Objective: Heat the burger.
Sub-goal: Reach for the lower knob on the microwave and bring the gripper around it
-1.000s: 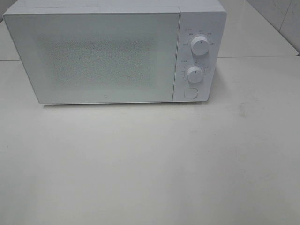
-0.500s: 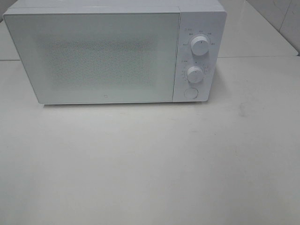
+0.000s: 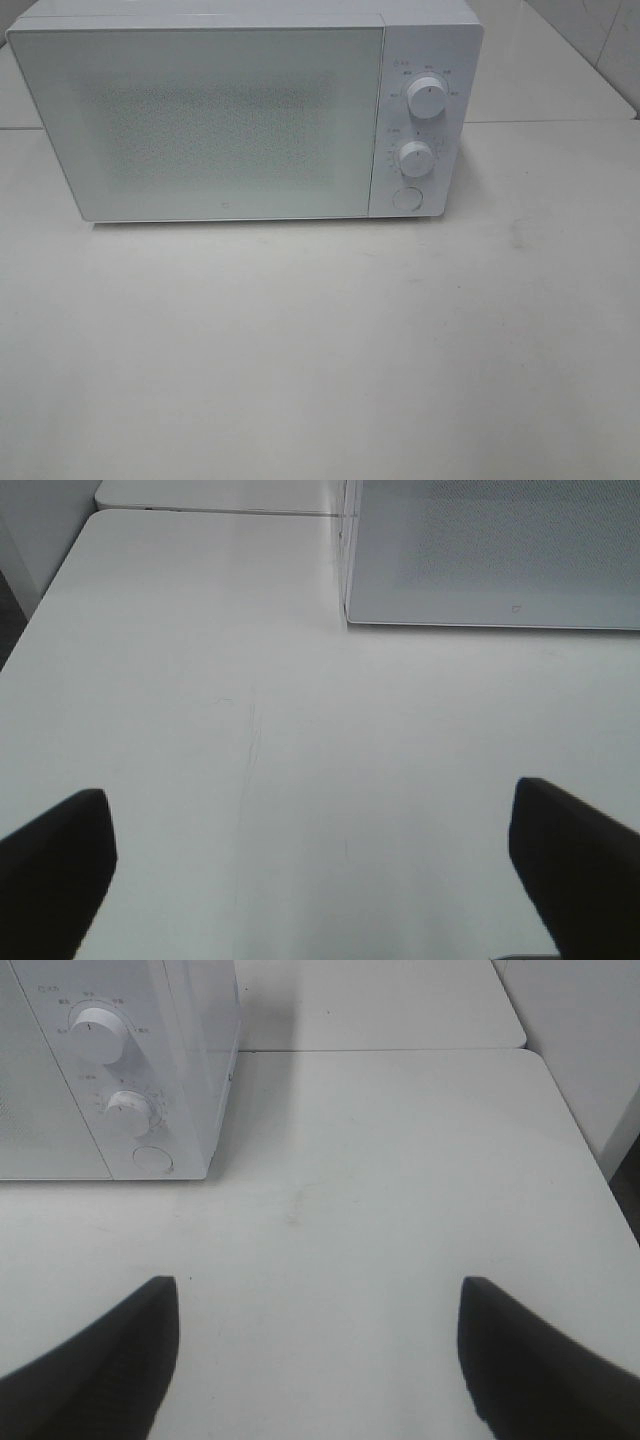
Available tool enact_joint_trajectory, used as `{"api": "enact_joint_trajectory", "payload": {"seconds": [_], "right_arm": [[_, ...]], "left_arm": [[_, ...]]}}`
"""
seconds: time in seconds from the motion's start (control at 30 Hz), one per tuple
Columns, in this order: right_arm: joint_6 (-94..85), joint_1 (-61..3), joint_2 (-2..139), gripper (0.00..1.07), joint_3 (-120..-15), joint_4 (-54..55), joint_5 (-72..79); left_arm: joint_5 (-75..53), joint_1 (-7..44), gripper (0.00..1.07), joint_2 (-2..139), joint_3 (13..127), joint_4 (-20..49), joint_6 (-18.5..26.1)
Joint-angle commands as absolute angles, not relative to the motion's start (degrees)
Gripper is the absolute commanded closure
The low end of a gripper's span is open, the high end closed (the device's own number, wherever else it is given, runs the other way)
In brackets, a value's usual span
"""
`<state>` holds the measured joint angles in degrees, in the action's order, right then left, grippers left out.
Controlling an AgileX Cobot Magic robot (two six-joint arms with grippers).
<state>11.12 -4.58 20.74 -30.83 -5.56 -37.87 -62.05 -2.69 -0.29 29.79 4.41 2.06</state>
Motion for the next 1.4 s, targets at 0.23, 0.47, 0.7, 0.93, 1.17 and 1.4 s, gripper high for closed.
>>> {"api": "enact_joint_trajectory", "payload": {"seconds": [0.23,0.47,0.7,0.93,1.17,1.4], "right_arm": [[11.2,-4.4,29.2,0.32,-30.9,-5.6,-28.9],[11.2,-4.4,36.8,0.32,-30.9,-5.6,-22.1],[11.2,-4.4,45.5,0.32,-30.9,-5.6,-13.1],[11.5,-4.4,50.9,0.32,-30.9,-5.6,-7.9],[11.7,-4.4,57.1,0.32,-30.9,-5.6,0.0],[11.5,-4.5,61.1,0.32,-27.0,-5.6,12.3]], "left_arm": [[-61.4,-2.9,0.06,-1.5,29.6,4.5,1.6],[-61.4,-2.9,0.06,-1.5,29.6,4.5,1.6],[-61.4,-2.9,0.06,-1.5,29.6,4.5,1.6],[-61.4,-2.9,0.06,-1.5,29.6,4.5,1.6],[-61.4,-2.9,0.06,-1.5,29.6,4.5,1.6],[-61.4,-2.9,0.06,-1.5,29.6,4.5,1.6]]}}
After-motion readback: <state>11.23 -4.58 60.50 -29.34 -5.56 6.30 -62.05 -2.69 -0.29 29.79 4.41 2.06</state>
